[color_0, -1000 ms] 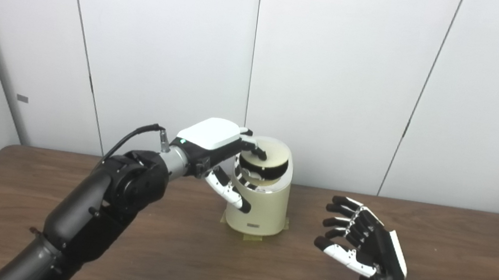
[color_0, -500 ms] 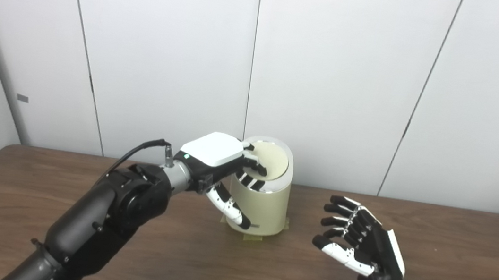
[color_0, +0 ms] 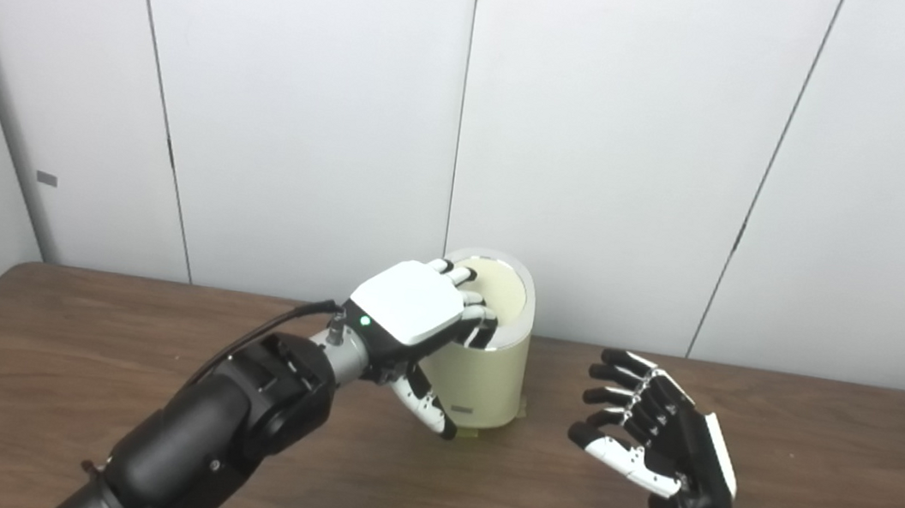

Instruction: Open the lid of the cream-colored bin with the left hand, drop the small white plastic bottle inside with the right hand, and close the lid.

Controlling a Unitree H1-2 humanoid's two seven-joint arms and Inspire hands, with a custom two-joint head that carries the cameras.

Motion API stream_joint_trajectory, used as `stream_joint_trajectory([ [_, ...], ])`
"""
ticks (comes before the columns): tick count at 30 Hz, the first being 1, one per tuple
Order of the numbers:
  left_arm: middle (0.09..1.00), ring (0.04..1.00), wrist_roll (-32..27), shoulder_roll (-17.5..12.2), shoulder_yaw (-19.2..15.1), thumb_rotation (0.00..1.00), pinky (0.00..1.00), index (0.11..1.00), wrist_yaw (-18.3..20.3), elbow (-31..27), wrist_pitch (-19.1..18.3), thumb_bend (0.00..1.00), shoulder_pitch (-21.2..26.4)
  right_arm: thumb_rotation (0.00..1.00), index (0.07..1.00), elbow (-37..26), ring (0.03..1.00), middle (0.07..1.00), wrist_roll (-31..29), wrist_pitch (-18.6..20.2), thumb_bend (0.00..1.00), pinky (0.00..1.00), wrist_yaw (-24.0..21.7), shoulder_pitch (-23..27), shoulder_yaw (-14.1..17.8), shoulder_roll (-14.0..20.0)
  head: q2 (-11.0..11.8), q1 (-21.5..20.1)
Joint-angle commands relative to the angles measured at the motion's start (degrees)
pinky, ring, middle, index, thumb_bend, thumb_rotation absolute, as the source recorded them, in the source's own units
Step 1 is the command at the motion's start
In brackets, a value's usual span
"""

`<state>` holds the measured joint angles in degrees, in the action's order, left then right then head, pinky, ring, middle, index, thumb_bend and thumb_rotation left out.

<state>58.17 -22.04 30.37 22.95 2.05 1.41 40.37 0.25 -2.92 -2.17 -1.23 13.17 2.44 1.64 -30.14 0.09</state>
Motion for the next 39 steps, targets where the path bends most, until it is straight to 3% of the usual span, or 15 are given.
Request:
stream_joint_trajectory([
  [1, 0.902, 1.000, 0.74, 0.44, 0.57, 0.41, 1.00, 0.876, 1.16, 1.45, 0.17, 0.99, 0.24, 0.18, 0.684, -2.27, 0.590, 0.668, 0.18, -0.92, 0.81, 0.45, 0.27, 1.95, -0.03, -0.02, -0.02, 0.08],
  [6, 0.905, 1.000, -1.52, 0.08, -1.49, 0.43, 1.00, 0.879, 1.16, -0.58, -0.07, 0.96, -0.48, 0.17, 0.682, -2.03, 0.584, 0.664, 0.29, -1.51, 0.81, 0.46, 0.22, 1.94, -0.03, 0.17, 0.01, 0.13],
  [9, 0.882, 1.000, -4.06, 0.26, -4.52, 0.41, 1.00, 0.869, -1.02, -3.47, 0.00, 0.91, -1.75, 0.17, 0.683, -2.34, 0.587, 0.666, 0.29, -0.93, 0.80, 0.46, 0.38, 1.89, 0.08, 0.14, -0.05, 0.09],
  [13, 0.845, 0.970, -13.18, 3.16, -13.17, 0.34, 1.00, 0.834, -6.61, -8.20, -0.69, 0.84, -5.74, 0.15, 0.683, -2.18, 0.578, 0.666, 0.11, -1.14, 0.79, 0.47, 0.33, 1.85, 0.20, 0.27, 0.02, 0.25],
  [18, 0.855, 0.889, -19.24, 6.87, -21.37, 0.32, 0.76, 0.835, -15.18, -11.01, 1.56, 0.75, -10.87, 0.15, 0.685, -2.35, 0.573, 0.666, 0.53, -0.91, 0.78, 0.46, 0.61, 1.74, 0.25, 0.45, -0.04, 0.34],
  [21, 0.851, 0.856, -26.79, 9.84, -26.46, 0.27, 0.74, 0.842, -19.03, -12.21, 2.19, 0.70, -15.36, 0.16, 0.686, -2.44, 0.584, 0.671, 0.23, -0.77, 0.79, 0.47, 0.54, 1.71, 0.41, 0.61, -0.10, 0.44],
  [26, 0.813, 0.802, -44.56, 14.84, -33.09, 0.22, 0.70, 0.818, -17.81, -13.83, -2.48, 0.71, -21.94, 0.17, 0.696, -1.83, 0.608, 0.684, 0.22, -1.04, 0.81, 0.49, 0.56, 1.77, 0.65, 1.03, -0.15, 0.65],
  [28, 0.797, 0.752, -49.18, 15.67, -34.49, 0.23, 0.65, 0.825, -17.28, -13.23, -3.58, 0.72, -24.14, 0.17, 0.701, -1.76, 0.622, 0.694, 0.16, -1.33, 0.82, 0.50, 0.50, 1.77, 0.67, 1.19, -0.31, 0.57],
  [33, 0.792, 0.732, -59.99, 16.07, -36.96, 0.27, 0.59, 0.837, -15.28, -9.76, -4.64, 0.72, -27.93, 0.21, 0.715, -0.40, 0.614, 0.716, -0.26, -2.97, 0.86, 0.50, 0.10, 1.76, 0.92, 1.88, -0.55, 0.60],
  [39, 0.770, 0.700, -64.24, 15.38, -36.91, 0.20, 0.56, 0.816, -14.40, -7.06, -3.97, 0.71, -28.19, 0.23, 0.742, 0.22, 0.623, 0.738, 0.46, -4.06, 0.86, 0.53, 0.30, 1.47, 0.72, 2.31, -0.51, 1.01],
])
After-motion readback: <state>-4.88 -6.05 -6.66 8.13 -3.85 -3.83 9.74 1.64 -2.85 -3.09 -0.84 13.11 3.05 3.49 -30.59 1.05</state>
